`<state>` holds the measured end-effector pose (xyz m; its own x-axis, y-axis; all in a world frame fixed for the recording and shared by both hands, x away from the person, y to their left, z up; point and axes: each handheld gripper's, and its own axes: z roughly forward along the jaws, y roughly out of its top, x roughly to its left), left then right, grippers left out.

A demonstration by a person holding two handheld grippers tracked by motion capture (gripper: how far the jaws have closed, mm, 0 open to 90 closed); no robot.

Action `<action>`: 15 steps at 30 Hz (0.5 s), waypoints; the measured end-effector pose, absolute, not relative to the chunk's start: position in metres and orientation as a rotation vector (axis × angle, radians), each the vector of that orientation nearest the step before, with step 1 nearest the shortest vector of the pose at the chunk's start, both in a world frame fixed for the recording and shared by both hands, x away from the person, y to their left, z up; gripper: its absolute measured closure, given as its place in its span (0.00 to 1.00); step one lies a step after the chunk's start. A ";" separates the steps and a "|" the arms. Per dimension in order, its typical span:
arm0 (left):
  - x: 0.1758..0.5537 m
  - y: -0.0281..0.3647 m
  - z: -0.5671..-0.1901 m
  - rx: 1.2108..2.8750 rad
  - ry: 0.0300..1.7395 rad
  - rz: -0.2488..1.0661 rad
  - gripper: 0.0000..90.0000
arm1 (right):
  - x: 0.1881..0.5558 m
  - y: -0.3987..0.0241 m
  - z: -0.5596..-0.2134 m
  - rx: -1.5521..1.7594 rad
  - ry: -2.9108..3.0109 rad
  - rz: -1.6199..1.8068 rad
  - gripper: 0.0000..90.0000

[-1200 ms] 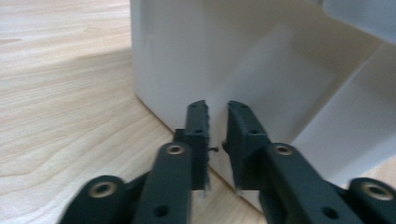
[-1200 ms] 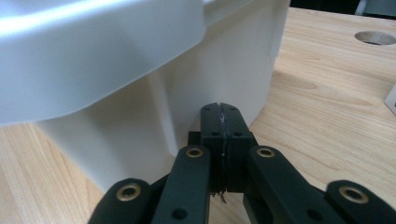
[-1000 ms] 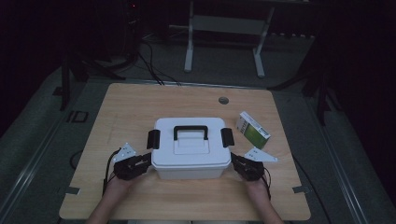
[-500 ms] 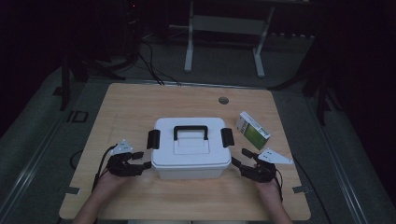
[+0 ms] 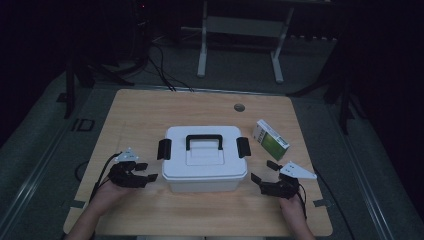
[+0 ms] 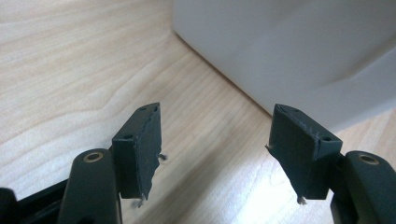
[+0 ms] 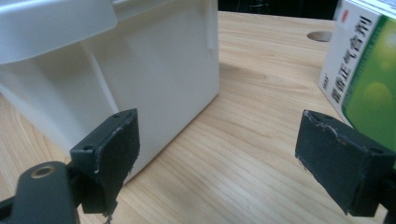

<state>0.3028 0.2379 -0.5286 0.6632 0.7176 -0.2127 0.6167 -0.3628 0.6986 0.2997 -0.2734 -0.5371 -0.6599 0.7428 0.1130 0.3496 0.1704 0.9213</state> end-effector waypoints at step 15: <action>0.301 0.255 -0.522 2.212 1.028 0.130 0.38 | 0.288 -0.286 -0.540 1.052 2.108 1.415 0.15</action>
